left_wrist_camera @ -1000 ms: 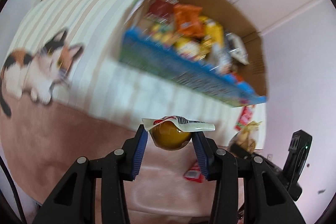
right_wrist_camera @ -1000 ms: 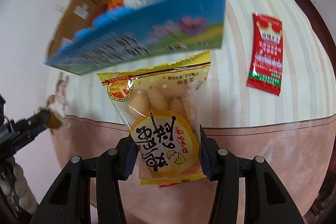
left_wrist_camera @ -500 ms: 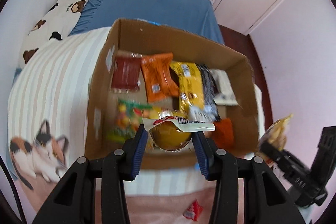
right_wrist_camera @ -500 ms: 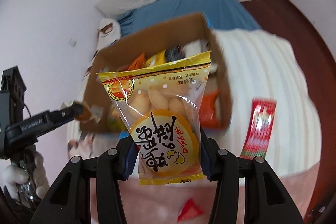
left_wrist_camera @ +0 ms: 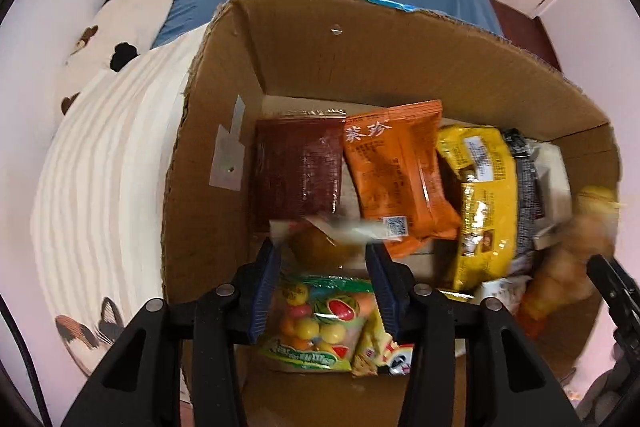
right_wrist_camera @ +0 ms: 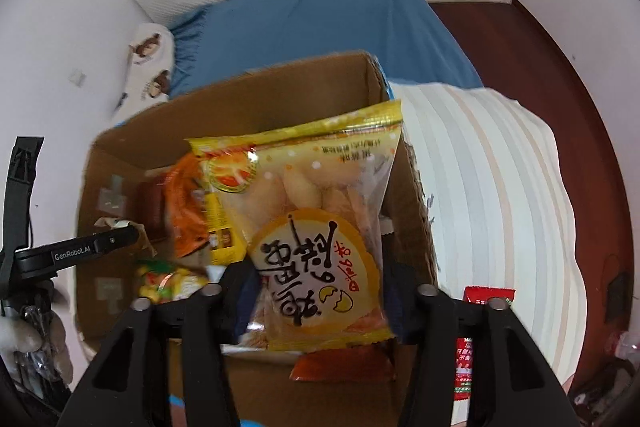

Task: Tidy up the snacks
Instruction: 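Carry both items into the box and open both tools, then move both tools back to the last two packets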

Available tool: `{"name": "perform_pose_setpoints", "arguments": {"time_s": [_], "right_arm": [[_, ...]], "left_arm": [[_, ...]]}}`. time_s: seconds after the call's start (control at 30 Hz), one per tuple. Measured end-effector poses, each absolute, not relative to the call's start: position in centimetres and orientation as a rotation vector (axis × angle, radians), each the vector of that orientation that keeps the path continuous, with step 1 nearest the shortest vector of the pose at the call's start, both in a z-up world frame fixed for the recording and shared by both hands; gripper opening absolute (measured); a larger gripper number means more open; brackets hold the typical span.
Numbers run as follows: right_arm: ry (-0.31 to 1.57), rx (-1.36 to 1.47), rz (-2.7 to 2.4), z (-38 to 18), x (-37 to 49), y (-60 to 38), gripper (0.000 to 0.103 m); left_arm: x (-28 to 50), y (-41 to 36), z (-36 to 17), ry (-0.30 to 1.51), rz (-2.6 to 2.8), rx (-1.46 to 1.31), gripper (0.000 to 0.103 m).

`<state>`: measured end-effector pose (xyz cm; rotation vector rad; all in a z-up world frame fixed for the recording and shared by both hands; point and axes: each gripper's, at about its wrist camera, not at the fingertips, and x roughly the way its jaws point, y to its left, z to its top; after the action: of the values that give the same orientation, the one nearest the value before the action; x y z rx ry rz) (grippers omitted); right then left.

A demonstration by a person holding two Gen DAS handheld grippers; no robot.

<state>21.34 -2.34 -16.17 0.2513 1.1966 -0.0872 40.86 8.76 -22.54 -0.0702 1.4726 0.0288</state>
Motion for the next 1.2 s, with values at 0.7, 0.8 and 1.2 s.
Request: {"name": "perform_pose_setpoints", "arguments": {"time_s": [0.7, 0.8, 1.2], "right_arm": [[1.172, 0.131, -0.106, -15.5, 18.3, 0.0, 0.098], [1.15, 0.114, -0.102, -14.6, 17.2, 0.5, 0.099], [1.017, 0.084, -0.092, -9.7, 10.2, 2.2, 0.1]], "left_arm": [[34.1, 5.5, -18.6, 1.305, -0.036, -0.034, 0.097], [32.6, 5.0, -17.3, 1.276, -0.037, -0.051, 0.097], [25.7, 3.6, -8.8, 1.037, -0.033, -0.028, 0.097]]}}
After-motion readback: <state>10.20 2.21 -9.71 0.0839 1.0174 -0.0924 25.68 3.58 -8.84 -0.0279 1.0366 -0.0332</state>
